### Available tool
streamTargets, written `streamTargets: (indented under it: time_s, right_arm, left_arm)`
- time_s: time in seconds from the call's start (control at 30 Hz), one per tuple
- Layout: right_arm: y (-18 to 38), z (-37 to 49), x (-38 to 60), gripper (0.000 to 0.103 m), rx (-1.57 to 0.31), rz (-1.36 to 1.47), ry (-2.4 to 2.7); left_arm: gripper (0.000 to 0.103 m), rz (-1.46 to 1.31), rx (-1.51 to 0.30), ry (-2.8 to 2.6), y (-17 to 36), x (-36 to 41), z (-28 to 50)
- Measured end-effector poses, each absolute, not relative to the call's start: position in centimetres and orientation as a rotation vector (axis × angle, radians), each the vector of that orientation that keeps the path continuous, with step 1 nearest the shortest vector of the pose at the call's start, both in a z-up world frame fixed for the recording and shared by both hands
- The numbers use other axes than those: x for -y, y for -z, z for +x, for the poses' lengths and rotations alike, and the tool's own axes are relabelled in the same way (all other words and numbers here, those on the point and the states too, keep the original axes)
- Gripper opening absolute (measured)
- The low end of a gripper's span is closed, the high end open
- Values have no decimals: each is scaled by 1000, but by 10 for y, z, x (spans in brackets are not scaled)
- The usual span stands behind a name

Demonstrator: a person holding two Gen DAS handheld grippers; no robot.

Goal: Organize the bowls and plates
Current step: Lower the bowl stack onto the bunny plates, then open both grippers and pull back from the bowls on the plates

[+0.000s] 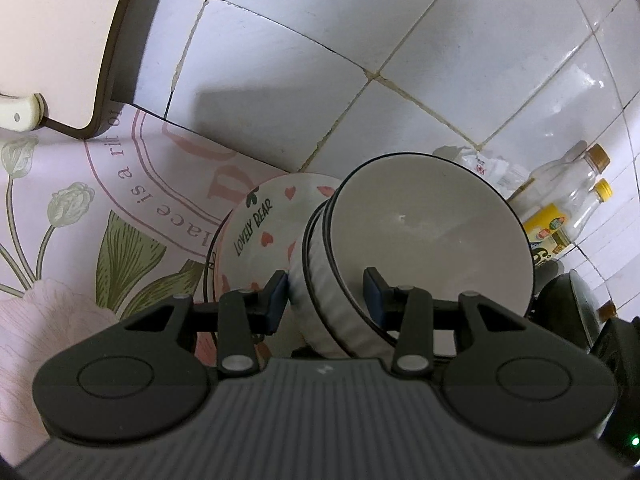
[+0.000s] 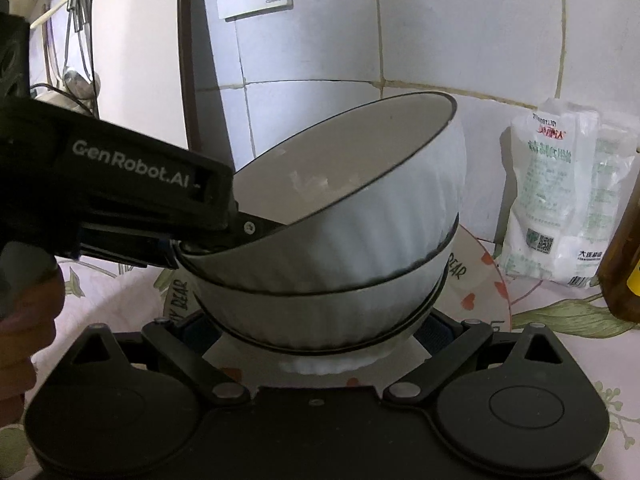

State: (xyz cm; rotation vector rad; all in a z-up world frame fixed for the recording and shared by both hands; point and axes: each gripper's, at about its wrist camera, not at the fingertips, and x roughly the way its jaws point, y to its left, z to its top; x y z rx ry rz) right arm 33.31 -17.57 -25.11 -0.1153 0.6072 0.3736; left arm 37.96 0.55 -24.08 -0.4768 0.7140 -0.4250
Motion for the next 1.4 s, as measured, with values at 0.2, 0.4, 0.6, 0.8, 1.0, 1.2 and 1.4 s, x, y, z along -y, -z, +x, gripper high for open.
streamTargets:
  time_s: [0.2, 0.4, 0.6, 0.8, 1.0, 1.2, 1.4]
  right_arm:
    - [249, 338, 177, 100, -675, -83, -350]
    - [239, 317, 189, 100, -668, -12, -305]
    - [218, 288, 202, 100, -633, 49, -263]
    - [187, 253, 209, 100, -599, 25, -258]
    - [147, 207, 218, 100, -588, 26, -240]
    - [110, 165, 232, 100, -591, 64, -199]
    - [80, 126, 243, 100, -608, 83, -128]
  left_arm:
    - [46, -481, -716, 401, 238, -7, 377]
    - [51, -495, -738, 355, 222, -10, 362]
    - [54, -447, -717, 315, 194, -15, 327]
    - [55, -402, -709, 294, 165, -17, 282]
    - [63, -333, -671, 240, 123, -22, 231]
    - [77, -210, -652, 175, 74, -24, 182]
    - [85, -143, -647, 138, 52, -25, 137]
